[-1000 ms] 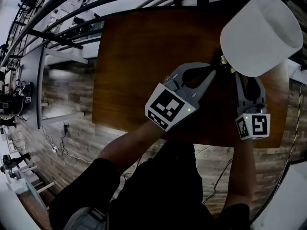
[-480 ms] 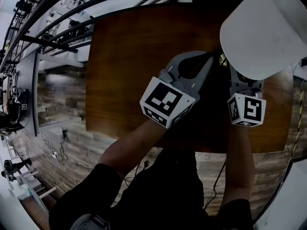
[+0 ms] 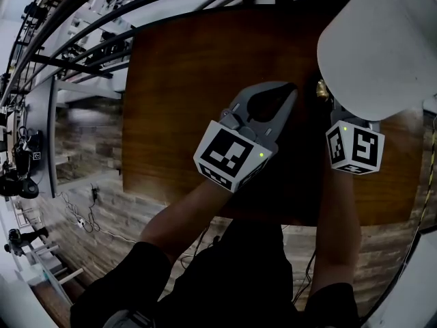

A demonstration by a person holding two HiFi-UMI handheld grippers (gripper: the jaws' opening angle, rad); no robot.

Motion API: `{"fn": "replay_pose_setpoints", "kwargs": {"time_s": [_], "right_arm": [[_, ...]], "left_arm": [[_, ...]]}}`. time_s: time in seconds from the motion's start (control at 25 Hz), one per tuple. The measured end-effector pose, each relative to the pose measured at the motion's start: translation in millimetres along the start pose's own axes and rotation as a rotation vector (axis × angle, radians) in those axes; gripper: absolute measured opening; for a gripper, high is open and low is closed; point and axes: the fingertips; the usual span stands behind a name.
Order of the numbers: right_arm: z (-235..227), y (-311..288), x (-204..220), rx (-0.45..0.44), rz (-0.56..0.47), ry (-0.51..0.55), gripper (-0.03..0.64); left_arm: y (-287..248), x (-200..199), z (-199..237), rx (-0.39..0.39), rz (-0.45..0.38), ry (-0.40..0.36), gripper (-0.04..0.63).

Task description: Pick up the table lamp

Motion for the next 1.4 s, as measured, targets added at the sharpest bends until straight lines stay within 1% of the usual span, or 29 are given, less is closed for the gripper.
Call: {"fn": "replay_pose_setpoints", "kwargs": {"time_s": [0.12, 0.24, 0.48, 0.6, 0.76, 0.88, 1.0, 1.2, 1.4], "right_arm": [[-0.6, -4.9, 0.5, 0.024, -0.004, -0.015, 0.160], [-3.6, -7.8, 0.1, 0.034, 0.004, -0.044, 0.143], [-5.7, -7.1, -11.7, 0.020, 0.012, -0.065, 0.123], [0.6, -8.5, -18.4, 0.000, 0.041, -0.084, 0.121], [4.8, -6.4, -39.1, -0.025, 0.061, -0.096, 0.118], [5.0, -1.5, -69.0, -0.046, 0.078, -0.113, 0.118], [10.1, 10.8, -108.4, -0.069, 0.094, -0.122, 0.118], [33.3, 37.1, -188.0, -0.128, 0.111, -0.121, 0.118], [55.5, 88.3, -269.0, -0.196, 0.106, -0.143, 0.120]], "left_arm": [[4.4, 5.7, 9.5, -0.013, 0.015, 0.010, 0.012], [6.5, -0.2, 14.7, -0.023, 0.006, 0.010, 0.012], [13.7, -12.7, 21.3, -0.038, 0.002, 0.001, 0.012], [22.7, -29.4, 29.5, -0.050, 0.004, -0.003, 0.012], [35.2, -59.4, 26.0, -0.045, 0.000, -0.037, 0.012], [46.4, -87.8, 19.3, -0.047, 0.009, -0.054, 0.012], [63.3, -123.9, 10.0, -0.035, 0.001, -0.072, 0.012], [101.0, -187.2, -0.8, -0.011, -0.031, -0.077, 0.012], [146.4, -233.3, -26.0, 0.024, -0.019, -0.069, 0.012]]}}
Point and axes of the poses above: the fingertips, and each gripper's own axes: y backward along the fingers, z to its left, x out of its underside, and after that the axes turned 9 degrees about -x, right-handed
